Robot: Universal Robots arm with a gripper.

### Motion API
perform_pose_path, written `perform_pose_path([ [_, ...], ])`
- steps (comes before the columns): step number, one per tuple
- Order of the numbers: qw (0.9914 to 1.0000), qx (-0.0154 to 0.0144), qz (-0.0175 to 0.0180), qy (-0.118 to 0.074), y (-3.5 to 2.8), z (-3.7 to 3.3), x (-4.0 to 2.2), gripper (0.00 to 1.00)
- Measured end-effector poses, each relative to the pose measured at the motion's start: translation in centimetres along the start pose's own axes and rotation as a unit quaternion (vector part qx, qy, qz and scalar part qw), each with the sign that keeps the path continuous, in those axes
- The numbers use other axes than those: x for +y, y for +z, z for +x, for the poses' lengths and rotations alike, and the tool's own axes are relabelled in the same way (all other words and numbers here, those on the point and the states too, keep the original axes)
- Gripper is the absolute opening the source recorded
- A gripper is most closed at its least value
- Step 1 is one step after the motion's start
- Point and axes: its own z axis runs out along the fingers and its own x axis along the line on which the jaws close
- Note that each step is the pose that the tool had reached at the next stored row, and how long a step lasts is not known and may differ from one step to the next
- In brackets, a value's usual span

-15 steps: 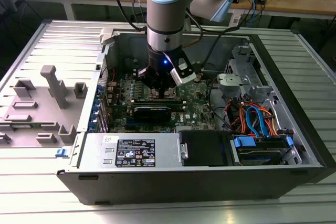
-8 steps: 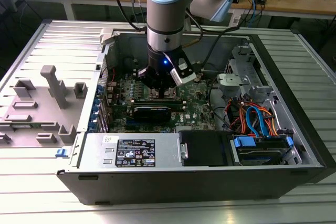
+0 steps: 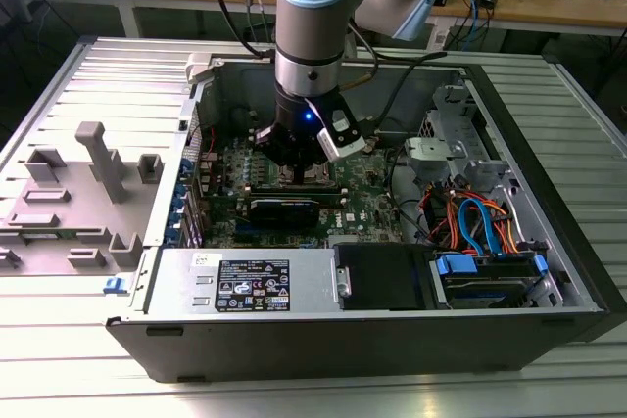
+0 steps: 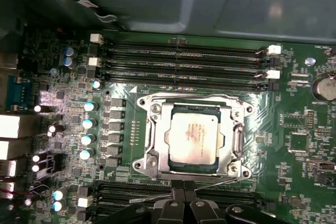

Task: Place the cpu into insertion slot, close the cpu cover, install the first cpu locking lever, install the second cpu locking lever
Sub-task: 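Install the second cpu locking lever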

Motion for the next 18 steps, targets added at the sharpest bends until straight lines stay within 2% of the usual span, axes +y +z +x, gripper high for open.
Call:
perform_pose_path([
  [3, 1.0, 0.0007, -0.0023, 0.0, -0.01, 0.03, -0.33, 0.11],
  [7, 0.99999, 0.0008, -0.0043, -0.002, -0.01, 0.08, -0.44, 0.11],
  [14, 0.99993, 0.0006, -0.0086, -0.008, 0.0, 0.77, -0.7, 0.11],
  [18, 0.99989, 0.0004, -0.0111, -0.009, -0.11, 0.83, -0.91, 0.11],
])
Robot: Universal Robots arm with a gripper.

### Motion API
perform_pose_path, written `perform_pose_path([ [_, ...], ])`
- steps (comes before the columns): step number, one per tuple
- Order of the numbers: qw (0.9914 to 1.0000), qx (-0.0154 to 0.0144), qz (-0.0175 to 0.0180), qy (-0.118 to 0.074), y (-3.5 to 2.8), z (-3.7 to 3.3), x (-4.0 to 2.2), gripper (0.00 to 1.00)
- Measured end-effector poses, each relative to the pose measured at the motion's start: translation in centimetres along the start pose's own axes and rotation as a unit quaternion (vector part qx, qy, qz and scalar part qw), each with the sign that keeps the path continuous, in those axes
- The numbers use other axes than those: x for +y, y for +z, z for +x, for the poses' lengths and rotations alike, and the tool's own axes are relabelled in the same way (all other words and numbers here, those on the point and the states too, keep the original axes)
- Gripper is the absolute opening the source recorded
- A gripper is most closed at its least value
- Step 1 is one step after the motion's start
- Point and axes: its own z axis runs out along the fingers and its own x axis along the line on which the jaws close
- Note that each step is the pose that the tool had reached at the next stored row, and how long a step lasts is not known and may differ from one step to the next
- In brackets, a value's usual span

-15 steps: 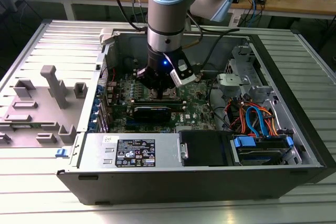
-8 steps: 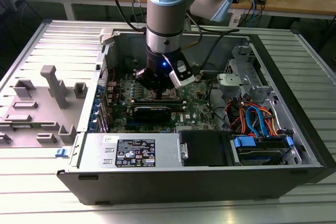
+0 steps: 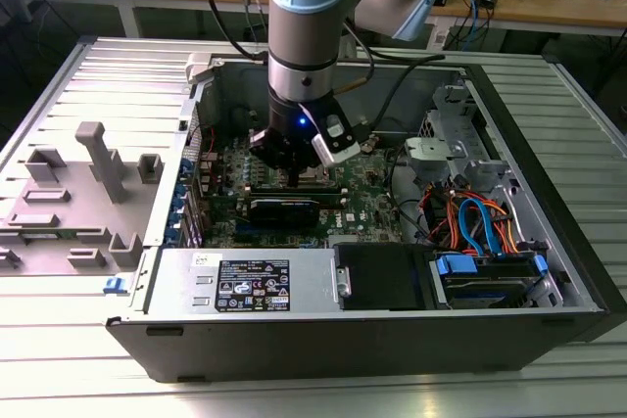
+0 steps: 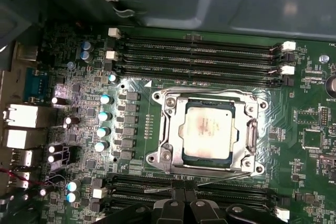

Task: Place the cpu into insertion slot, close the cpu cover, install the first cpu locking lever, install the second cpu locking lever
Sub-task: 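Install the second cpu locking lever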

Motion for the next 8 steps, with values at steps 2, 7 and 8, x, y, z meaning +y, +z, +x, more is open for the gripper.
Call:
perform_pose_path([
  [2, 0.99998, -0.0005, -0.0058, -0.002, 0.0, 0.27, 0.0, 0.11],
  [7, 0.99983, -0.0013, -0.0173, -0.006, 0.0, 0.71, -0.29, 0.11],
  [8, 0.9998, -0.0015, -0.0189, -0.006, 0.0, 0.85, -0.27, 0.11],
])
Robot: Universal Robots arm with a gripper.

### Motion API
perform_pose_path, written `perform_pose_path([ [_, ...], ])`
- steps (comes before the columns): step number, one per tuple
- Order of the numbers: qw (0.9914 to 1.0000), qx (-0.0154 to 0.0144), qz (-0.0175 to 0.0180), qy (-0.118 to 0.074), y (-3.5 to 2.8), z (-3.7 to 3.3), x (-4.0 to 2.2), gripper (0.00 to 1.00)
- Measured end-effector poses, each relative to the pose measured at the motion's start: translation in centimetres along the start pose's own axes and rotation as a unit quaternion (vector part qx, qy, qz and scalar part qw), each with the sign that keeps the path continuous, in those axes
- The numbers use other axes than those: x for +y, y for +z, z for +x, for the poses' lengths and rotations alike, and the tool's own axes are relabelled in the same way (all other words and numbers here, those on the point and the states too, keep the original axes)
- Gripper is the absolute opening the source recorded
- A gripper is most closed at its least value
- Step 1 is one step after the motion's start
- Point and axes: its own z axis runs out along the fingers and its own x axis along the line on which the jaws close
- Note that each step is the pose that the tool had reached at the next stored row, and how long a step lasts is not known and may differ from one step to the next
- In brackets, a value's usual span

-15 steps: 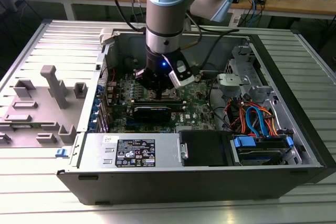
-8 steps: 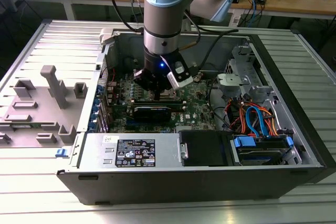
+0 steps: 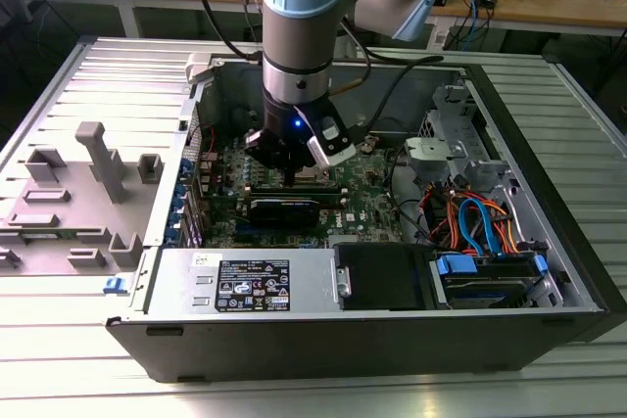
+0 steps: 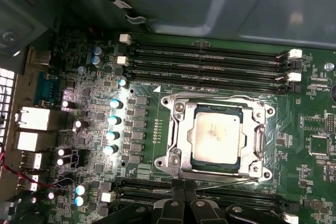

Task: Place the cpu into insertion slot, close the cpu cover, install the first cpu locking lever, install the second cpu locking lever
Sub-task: 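Install the second cpu locking lever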

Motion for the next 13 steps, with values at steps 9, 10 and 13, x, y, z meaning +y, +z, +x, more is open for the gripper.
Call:
perform_pose_path([
  [9, 0.99999, -0.0004, -0.0043, 0.0, 0.0, 0.0, 0.0, 0.11],
  [10, 0.99999, -0.0004, -0.0043, 0.0, 0.0, 0.0, 0.0, 0.11],
  [13, 0.99999, -0.0004, -0.0044, 0.0, 0.0, 0.01, 0.0, 0.11],
])
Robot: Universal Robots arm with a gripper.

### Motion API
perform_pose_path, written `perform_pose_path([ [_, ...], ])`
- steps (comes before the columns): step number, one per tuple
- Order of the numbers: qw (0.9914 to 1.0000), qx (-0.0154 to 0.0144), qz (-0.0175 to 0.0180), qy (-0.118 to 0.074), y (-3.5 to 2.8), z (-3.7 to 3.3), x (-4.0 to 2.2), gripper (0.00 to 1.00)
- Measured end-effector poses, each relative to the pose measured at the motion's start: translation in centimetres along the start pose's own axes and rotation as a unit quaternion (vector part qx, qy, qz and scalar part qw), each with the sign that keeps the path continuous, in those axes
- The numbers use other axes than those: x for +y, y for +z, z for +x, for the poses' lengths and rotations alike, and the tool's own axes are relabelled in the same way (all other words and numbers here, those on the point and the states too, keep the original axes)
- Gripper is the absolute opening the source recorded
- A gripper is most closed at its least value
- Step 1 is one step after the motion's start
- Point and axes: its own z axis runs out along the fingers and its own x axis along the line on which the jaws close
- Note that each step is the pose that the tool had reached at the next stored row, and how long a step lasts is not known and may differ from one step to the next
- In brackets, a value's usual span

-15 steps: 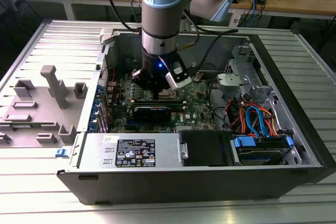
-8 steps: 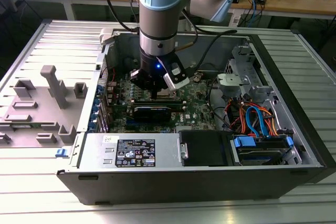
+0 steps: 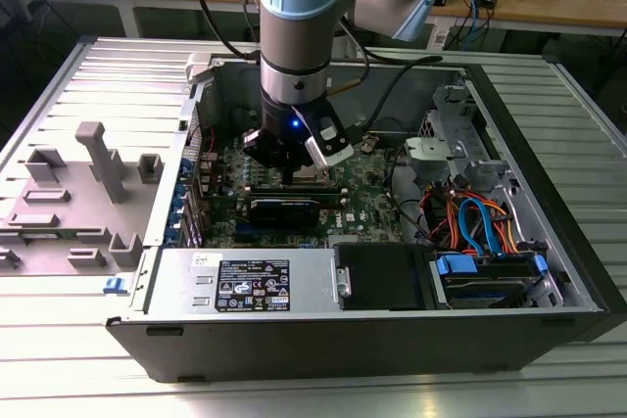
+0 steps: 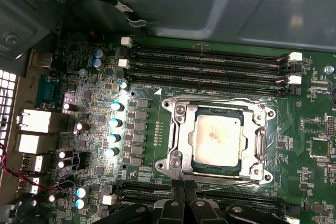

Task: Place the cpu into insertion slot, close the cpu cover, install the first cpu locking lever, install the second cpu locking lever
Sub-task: 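Install the second cpu locking lever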

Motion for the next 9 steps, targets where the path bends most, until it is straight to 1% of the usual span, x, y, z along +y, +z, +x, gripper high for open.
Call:
perform_pose_path([
  [4, 0.99999, 0.0003, 0.0, -0.004, 0.0, 0.11, 0.01, 0.11],
  [5, 0.99998, 0.0006, 0.0001, -0.007, 0.0, 0.27, 0.01, 0.11],
  [7, 0.99997, 0.0006, 0.0001, -0.007, 0.0, 0.43, 0.01, 0.11],
  [8, 0.99997, 0.0006, -0.0001, -0.007, 0.01, 0.67, 0.01, 0.11],
  [9, 0.99997, 0.0005, -0.0013, -0.007, 0.0, 0.89, -0.05, 0.11],
])
